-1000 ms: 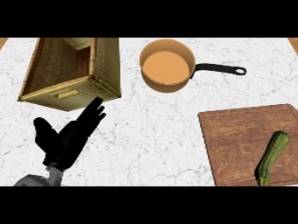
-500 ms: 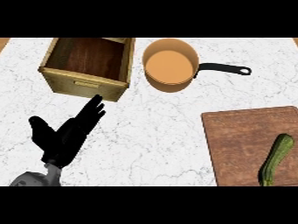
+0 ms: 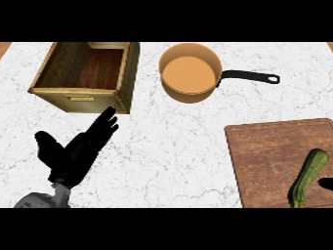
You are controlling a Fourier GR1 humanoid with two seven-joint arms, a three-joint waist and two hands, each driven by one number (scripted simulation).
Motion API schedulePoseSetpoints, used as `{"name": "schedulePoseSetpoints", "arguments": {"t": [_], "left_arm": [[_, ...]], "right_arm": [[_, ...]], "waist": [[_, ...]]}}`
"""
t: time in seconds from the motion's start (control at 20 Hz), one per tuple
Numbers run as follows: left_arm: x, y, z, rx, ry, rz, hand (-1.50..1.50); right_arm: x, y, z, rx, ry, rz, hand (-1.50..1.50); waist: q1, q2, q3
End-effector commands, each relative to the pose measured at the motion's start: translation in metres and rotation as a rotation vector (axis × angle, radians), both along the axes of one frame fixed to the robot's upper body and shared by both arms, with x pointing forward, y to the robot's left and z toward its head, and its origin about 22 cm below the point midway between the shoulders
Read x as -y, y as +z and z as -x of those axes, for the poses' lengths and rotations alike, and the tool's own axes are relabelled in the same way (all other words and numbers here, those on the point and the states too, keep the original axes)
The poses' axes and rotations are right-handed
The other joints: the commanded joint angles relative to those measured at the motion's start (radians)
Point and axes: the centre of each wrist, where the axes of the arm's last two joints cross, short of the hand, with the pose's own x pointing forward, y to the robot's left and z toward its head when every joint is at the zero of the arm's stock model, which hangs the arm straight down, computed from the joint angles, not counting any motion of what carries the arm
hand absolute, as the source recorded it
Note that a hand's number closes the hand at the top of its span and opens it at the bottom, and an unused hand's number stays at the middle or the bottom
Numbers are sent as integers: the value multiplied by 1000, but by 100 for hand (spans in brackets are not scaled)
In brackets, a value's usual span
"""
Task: Pick the squash from the cutting board and place it in the pot
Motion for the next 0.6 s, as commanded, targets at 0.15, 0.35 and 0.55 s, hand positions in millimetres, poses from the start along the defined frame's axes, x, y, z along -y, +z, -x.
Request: {"name": "schedulePoseSetpoints", "arguments": {"t": [0.15,0.35,0.55], "left_arm": [[12,6,-6,12,11,5,0],[-1,-5,10,1,5,-14,0],[-5,5,1,2,5,-7,0]], "right_arm": [[-11,-23,-3,-209,-170,-14,-150],[-16,-34,2,-227,-183,-20,-150],[-21,-39,-7,-239,-180,-35,-150]], "waist": [[-8,1,-1],[-9,-4,1],[-8,-3,1]]}}
